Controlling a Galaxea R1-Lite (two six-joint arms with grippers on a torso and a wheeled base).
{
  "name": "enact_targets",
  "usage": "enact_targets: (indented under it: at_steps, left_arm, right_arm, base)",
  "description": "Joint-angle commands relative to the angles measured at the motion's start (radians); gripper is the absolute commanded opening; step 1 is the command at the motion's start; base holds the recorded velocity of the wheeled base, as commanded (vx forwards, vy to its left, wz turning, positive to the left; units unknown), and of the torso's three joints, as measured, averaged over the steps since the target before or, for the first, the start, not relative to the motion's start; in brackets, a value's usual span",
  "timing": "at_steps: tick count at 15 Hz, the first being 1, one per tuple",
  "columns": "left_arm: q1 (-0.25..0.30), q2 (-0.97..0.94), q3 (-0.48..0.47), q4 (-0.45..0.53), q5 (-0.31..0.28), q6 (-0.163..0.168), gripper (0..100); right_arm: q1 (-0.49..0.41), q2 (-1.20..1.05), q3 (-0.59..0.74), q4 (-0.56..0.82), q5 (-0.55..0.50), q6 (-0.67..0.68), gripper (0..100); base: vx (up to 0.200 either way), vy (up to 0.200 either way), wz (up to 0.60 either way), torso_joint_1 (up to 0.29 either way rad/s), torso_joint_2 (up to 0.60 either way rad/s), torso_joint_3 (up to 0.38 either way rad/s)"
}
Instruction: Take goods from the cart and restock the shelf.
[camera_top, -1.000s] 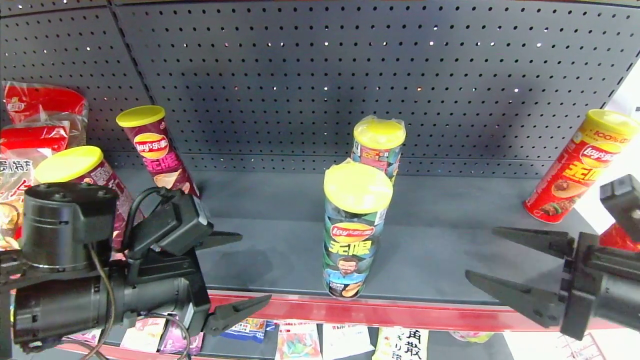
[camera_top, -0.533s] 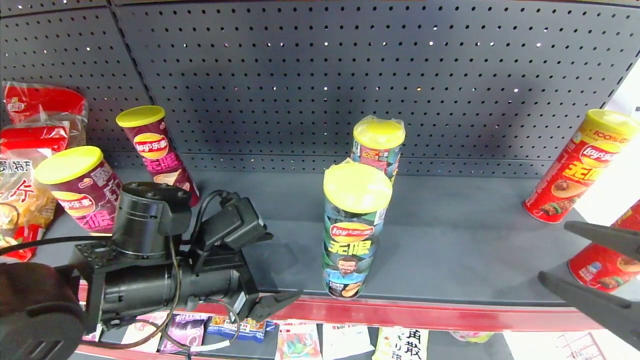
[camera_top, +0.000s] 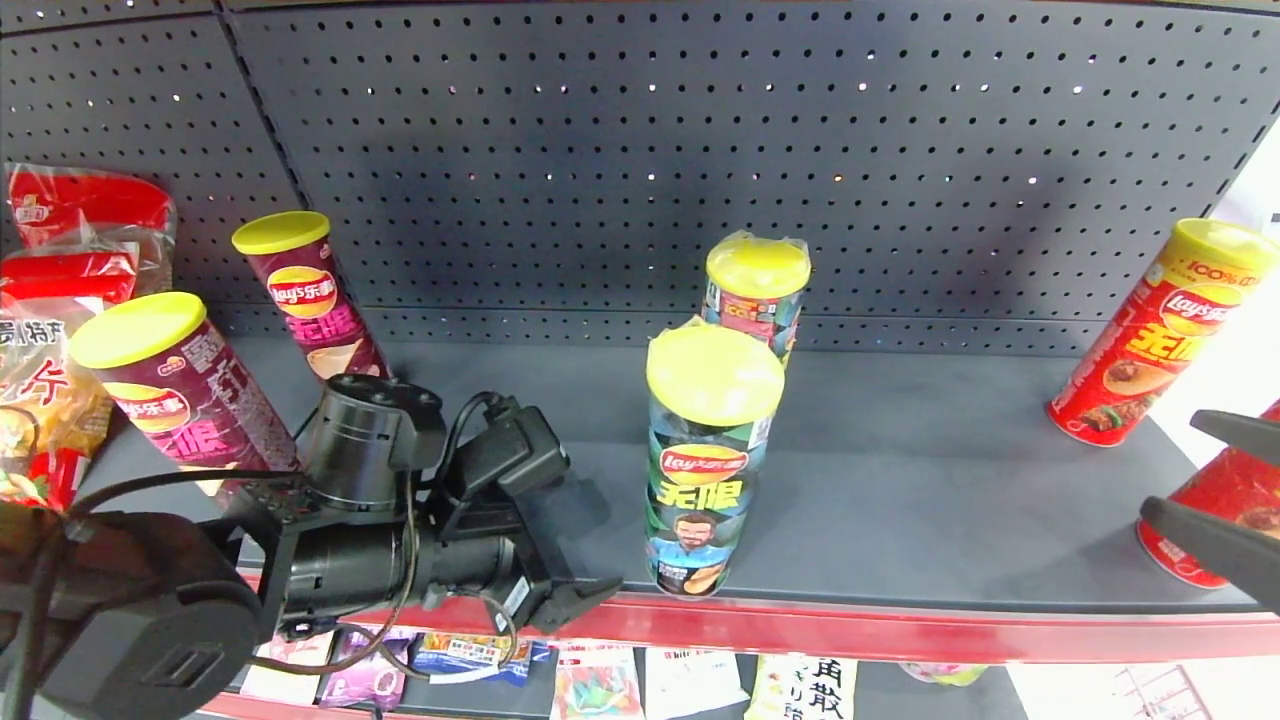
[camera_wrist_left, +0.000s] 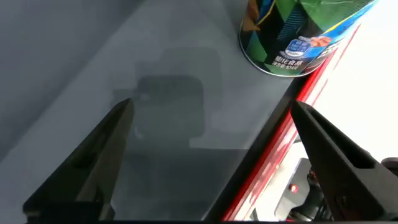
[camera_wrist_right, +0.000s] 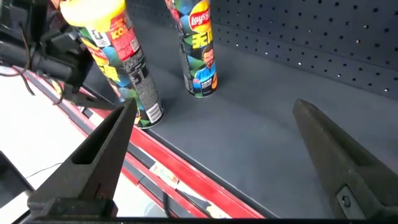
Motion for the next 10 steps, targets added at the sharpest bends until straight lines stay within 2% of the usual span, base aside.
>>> enact_targets:
  at_steps: [1,5,10]
  left_arm:
    - [0.001,0.021,-0.01,-0.003,0.003,0.0,100]
    - [-0.004,0.053,-0.062,-0.005,0.006,0.009,100]
    - [-0.009,0.07,-0.073,-0.005,0.006,0.009,100]
  right_arm:
    - [-0.001,-0.003,0.0,-0.001,0.001,0.0,100]
    - [-0.001,-0.006,-0.008,0.001,0.001,0.0,100]
    - [-0.001,-0.005,-0.015,0.001,0.001,0.0,100]
  base:
    - [0.0,0.0,0.0,0.0,0.0,0.0]
    - [0.0,0.0,0.0,0.0,0.0,0.0]
    - [0.0,0.0,0.0,0.0,0.0,0.0]
